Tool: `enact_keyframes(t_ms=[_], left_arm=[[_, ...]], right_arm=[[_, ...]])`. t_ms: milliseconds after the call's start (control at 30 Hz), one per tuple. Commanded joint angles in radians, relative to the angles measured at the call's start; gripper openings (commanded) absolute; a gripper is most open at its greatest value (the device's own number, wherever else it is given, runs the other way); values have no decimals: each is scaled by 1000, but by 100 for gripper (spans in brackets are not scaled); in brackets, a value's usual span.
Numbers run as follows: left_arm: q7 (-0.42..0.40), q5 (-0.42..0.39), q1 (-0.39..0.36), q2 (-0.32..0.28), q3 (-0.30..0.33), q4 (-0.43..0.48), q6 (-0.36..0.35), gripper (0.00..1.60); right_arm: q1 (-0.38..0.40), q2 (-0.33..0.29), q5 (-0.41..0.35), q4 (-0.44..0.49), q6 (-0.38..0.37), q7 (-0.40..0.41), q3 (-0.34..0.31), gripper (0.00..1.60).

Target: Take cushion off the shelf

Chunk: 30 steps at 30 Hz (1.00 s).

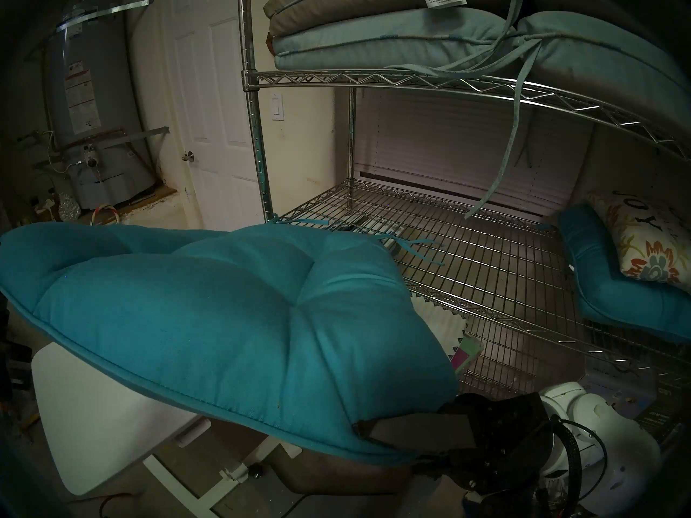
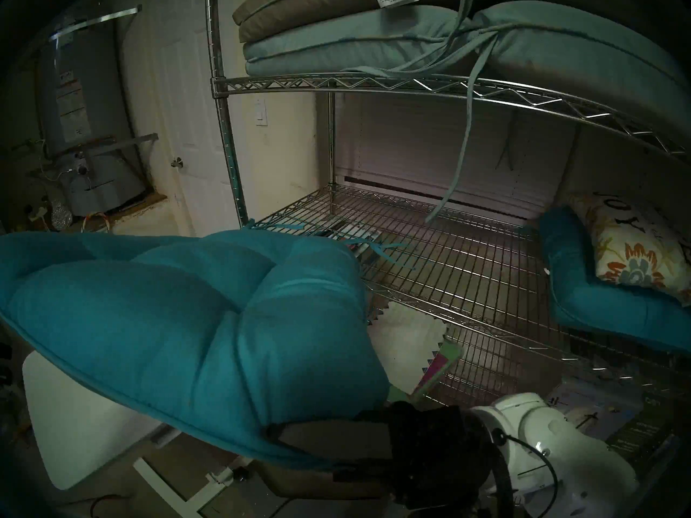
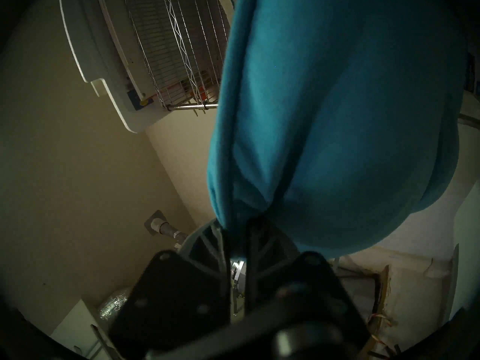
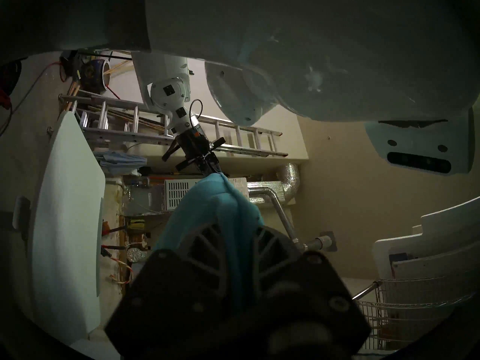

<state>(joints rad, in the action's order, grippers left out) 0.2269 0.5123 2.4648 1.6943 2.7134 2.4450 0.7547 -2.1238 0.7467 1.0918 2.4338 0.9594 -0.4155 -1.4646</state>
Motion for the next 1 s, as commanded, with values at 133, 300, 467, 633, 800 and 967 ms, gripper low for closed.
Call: enact_keyframes(t_ms=[133,300,467,633,800,967], left_arm=[[55,-102,20,61,158,-1,-17,0],[55,-125,29,70,166,-5,-11,0],[52,-145,37,76,166,-13,-9,0],[52,-171,45,78,166,-24,-9,0],[51,-187,47,75,166,-35,-12,0],[46,-205,45,62,166,-50,-22,0]], right_arm=[[96,16,22,10,1,14,38,0],[132,27,34,10,-3,34,57,0],[168,40,47,10,-10,62,83,0],[209,61,52,10,-14,93,119,0],[249,81,58,10,-21,122,153,0],[301,109,68,10,-33,156,197,0]])
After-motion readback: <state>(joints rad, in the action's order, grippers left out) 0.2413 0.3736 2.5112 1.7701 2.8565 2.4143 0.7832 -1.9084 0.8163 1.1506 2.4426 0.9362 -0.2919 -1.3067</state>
